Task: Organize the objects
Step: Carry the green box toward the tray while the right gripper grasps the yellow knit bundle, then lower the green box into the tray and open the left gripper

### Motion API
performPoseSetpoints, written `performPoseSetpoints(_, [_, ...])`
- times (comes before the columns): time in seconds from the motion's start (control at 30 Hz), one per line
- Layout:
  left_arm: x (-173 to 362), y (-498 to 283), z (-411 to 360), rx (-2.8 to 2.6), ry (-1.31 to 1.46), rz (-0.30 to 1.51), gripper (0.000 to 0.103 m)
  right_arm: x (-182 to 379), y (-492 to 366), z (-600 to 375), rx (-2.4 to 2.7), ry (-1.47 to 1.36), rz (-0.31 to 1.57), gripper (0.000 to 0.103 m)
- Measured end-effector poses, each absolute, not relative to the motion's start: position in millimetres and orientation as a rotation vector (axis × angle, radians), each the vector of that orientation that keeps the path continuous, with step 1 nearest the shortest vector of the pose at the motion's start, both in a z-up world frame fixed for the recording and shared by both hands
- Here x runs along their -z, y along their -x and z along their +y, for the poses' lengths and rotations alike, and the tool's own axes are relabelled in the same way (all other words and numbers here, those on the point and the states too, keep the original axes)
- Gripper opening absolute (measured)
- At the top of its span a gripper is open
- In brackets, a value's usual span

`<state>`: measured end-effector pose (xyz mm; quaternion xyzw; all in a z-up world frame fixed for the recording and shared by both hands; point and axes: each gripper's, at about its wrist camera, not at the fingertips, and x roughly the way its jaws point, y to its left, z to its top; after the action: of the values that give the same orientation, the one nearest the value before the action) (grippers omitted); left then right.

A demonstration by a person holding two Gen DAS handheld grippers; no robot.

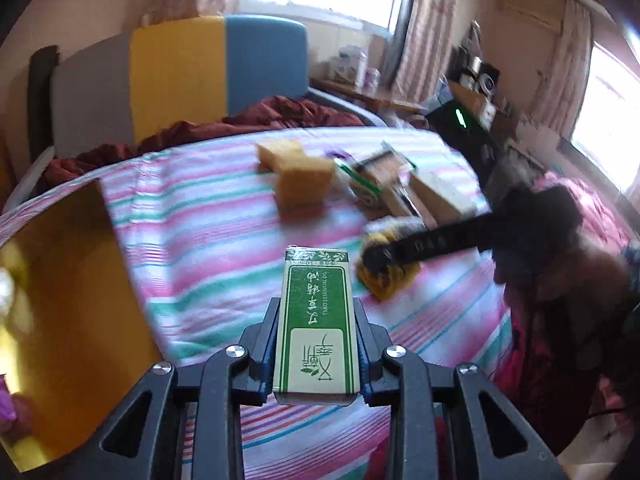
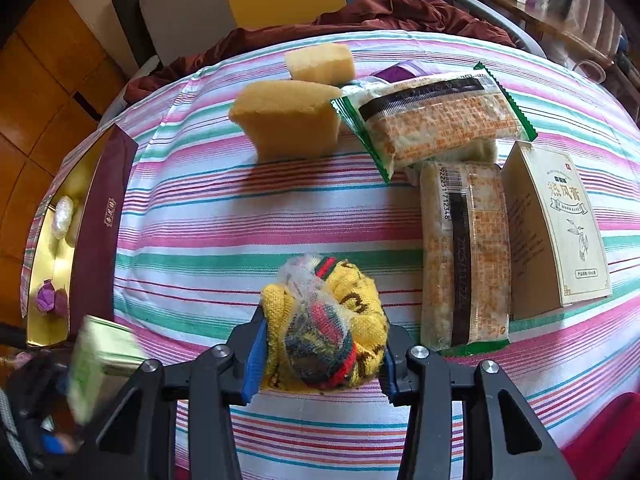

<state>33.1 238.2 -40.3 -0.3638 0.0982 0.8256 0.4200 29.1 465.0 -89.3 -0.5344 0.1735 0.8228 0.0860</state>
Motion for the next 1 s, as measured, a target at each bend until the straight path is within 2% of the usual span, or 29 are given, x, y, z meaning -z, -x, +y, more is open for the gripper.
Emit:
performPoseSetpoints(0.13, [11, 1, 178, -2.182, 0.947, 0.086, 0.031, 89, -29, 462, -2.452, 1.594, 0.486, 0.046])
performPoseSetpoints(0.23, [-1, 31, 133, -2.285, 0.980, 0.038, 0.031, 88, -29, 461, -2.453, 1.596, 0.466, 0.046])
performPoseSetpoints(0.43, [6, 99, 49, -2.481, 1.122, -0.049, 0.030, 87, -30, 459, -2.454, 1.592, 0.439, 0.046])
performPoseSetpoints(0.6, [28, 132, 23, -2.543, 1.233, 0.004, 0.031, 87, -30, 459, -2.453, 1.594, 0.437, 0.046])
performPoseSetpoints(1.0, [81, 173, 13, -2.561, 1.443, 0.096, 0.033, 88, -31, 460, -2.452, 1.596, 0.437, 0.047])
